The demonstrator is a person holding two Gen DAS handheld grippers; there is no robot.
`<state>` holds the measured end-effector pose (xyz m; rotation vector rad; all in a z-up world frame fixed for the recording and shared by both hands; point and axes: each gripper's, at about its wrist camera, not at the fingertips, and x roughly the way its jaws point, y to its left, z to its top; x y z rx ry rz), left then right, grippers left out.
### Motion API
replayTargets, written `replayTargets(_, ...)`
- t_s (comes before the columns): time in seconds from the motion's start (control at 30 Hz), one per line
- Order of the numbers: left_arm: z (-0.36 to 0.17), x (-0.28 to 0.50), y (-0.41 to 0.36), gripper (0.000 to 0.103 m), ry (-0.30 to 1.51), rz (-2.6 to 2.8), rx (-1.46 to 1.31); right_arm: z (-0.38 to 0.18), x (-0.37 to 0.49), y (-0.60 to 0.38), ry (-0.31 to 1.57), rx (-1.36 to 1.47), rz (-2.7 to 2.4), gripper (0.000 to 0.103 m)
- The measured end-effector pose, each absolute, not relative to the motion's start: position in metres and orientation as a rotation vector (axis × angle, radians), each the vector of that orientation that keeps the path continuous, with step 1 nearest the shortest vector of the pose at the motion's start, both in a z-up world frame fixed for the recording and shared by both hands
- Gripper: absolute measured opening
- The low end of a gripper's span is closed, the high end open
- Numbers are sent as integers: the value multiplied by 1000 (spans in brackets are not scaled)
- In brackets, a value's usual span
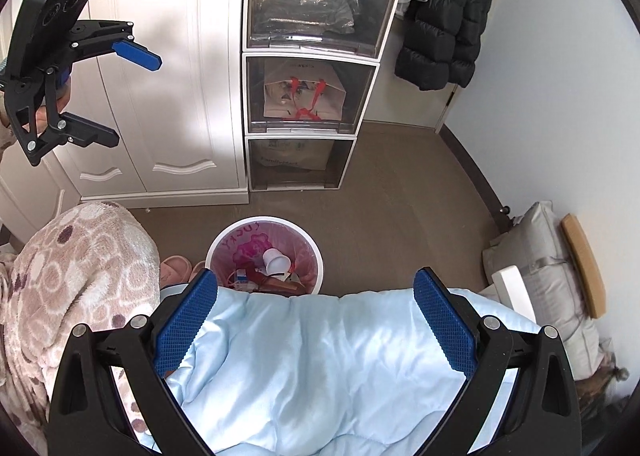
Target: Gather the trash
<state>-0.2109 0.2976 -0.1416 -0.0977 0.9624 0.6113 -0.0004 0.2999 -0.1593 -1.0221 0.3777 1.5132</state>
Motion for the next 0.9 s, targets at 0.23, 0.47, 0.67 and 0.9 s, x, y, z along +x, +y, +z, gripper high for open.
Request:
replayTargets(0.23,-144,-210,293,98,973,605,-113,-157,-2,289,382,-1018,1500,96)
replayTargets(0.47,-145,-209,292,98,985,605,-107,-156,-6,287,380,-1019,1507,96)
replayTargets(0.67,-152,-207,292,98,1023,621,-99,-156,-10,288,378,-1021,1515,96)
replayTargets(0.9,-150,-212,295,98,973,675,-90,-159,-11,290,390,-1017,1519,96)
